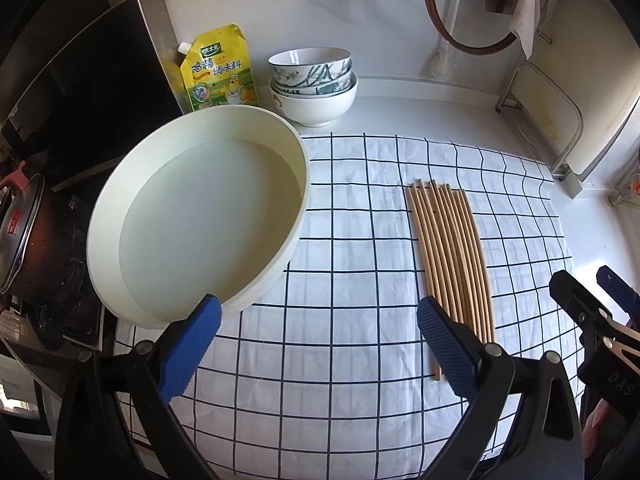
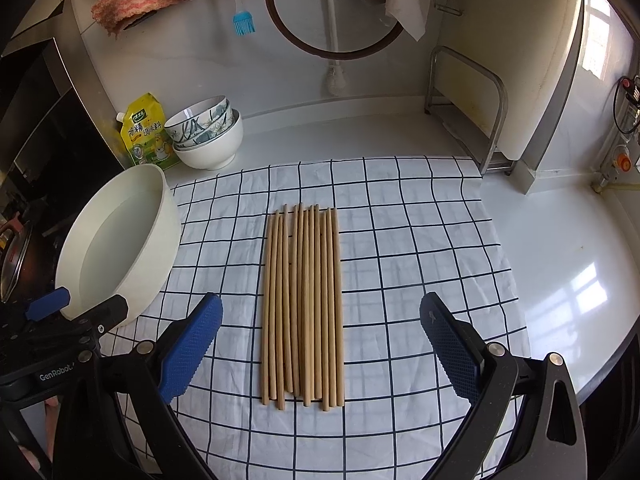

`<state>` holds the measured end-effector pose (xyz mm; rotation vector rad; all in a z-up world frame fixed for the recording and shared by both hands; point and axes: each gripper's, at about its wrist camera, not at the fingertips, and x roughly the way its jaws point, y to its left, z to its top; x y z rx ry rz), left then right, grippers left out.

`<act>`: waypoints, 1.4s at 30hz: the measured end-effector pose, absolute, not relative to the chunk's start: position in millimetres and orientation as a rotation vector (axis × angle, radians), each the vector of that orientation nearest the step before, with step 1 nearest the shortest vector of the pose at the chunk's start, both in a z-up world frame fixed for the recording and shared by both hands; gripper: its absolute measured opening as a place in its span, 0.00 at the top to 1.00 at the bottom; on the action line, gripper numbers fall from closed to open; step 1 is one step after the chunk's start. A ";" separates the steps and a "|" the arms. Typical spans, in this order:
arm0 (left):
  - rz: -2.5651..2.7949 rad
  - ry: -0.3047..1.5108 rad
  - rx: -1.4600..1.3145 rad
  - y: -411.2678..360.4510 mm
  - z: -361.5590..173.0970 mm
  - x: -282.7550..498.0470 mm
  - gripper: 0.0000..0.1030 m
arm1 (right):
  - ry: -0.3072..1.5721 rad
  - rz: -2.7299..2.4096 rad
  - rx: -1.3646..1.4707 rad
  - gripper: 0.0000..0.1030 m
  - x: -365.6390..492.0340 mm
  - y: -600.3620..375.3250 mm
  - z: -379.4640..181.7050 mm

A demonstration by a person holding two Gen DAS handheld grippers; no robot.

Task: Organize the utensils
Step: 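Move the left tool over the chopsticks and close on one chopstick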

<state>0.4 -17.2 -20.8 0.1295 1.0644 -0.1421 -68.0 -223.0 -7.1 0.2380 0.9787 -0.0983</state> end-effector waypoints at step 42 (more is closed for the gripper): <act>-0.100 1.137 0.072 -63.4 -125.3 41.5 0.06 | 1.125 -0.102 0.135 0.08 -14.6 -258.1 -133.1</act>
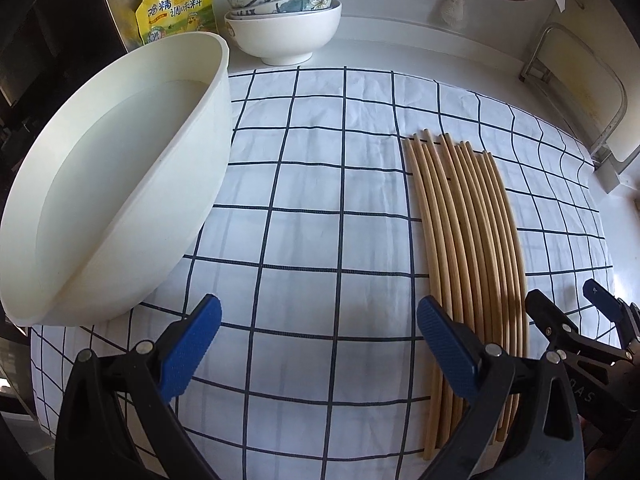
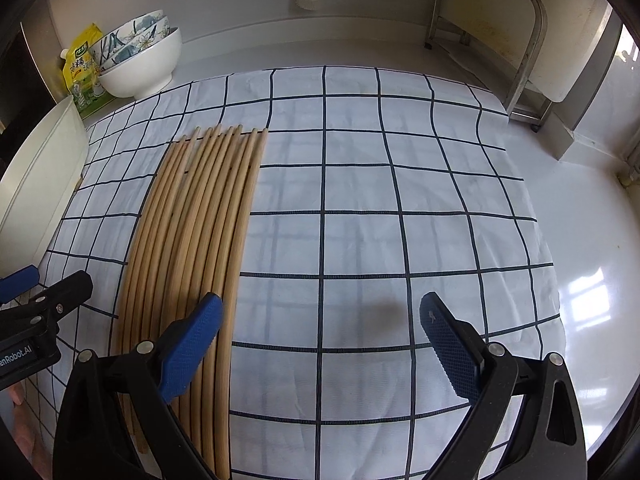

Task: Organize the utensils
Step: 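Move the left tool over the chopsticks and close on one chopstick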

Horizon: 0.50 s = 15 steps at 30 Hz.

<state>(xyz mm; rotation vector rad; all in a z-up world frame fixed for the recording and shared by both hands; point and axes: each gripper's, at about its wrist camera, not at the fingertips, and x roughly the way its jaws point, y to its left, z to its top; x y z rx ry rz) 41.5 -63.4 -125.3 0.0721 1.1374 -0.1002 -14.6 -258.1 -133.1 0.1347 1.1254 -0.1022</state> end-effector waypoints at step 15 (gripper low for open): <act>-0.110 1.140 0.108 -75.9 -129.9 40.9 0.06 | 1.129 -0.116 0.101 0.08 -15.5 -264.6 -134.8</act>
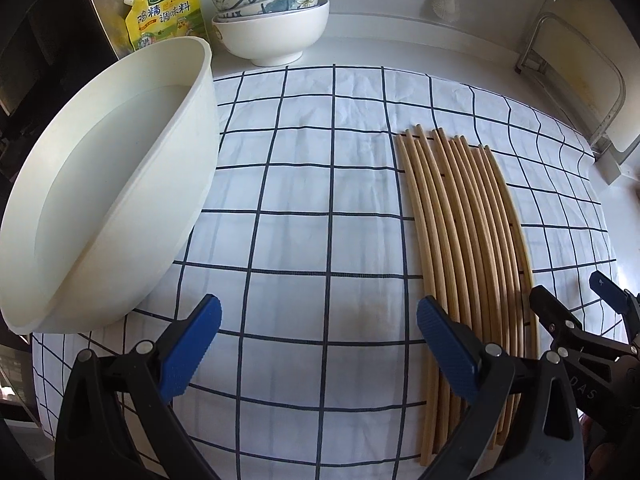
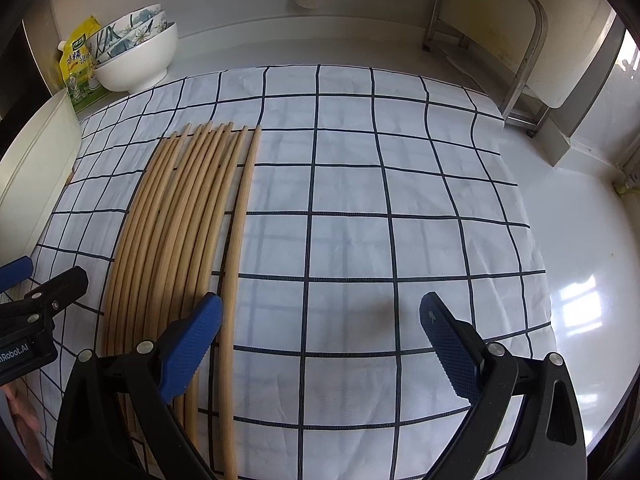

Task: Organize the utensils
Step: 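Move the left tool over the chopsticks and close on one chopstick, then lift the chopstick with the left tool and carry it over the white basin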

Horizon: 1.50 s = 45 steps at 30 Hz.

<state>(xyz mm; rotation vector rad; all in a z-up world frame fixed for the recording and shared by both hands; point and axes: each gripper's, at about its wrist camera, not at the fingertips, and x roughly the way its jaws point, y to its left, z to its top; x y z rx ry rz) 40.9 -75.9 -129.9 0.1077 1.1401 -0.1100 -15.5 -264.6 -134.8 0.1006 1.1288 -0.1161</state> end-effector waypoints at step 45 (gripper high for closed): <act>-0.235 1.201 0.162 -114.6 -136.8 53.4 0.93 | 1.107 0.056 0.038 0.94 -7.5 -243.9 -130.1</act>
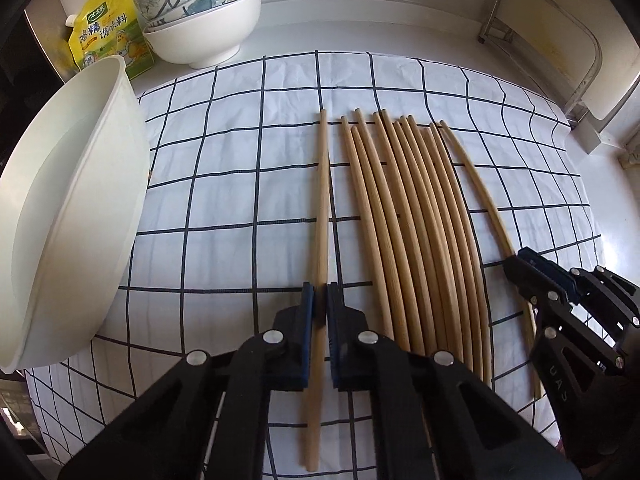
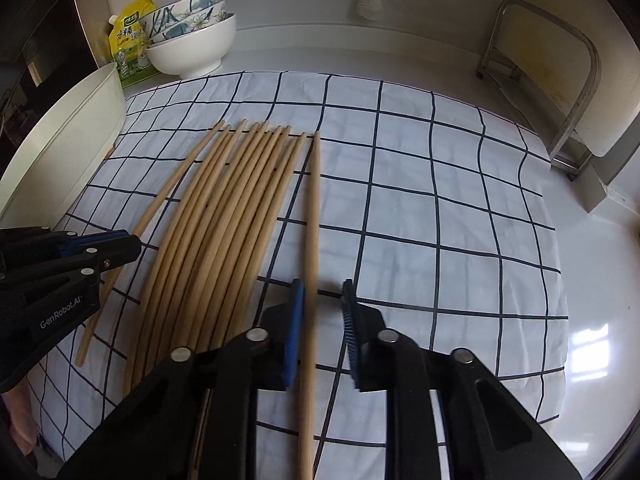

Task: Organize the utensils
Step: 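Lift the chopstick with the left tool and carry it over the white basin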

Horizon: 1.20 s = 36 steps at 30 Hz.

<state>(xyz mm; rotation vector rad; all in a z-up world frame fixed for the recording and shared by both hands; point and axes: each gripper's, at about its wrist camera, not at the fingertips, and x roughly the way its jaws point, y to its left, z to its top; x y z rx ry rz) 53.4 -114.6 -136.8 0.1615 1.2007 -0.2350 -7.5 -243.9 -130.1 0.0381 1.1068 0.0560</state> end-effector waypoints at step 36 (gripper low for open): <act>-0.073 1.080 0.017 145.0 -39.2 115.4 0.93 | 1.009 0.371 0.196 0.94 111.5 4.3 -20.5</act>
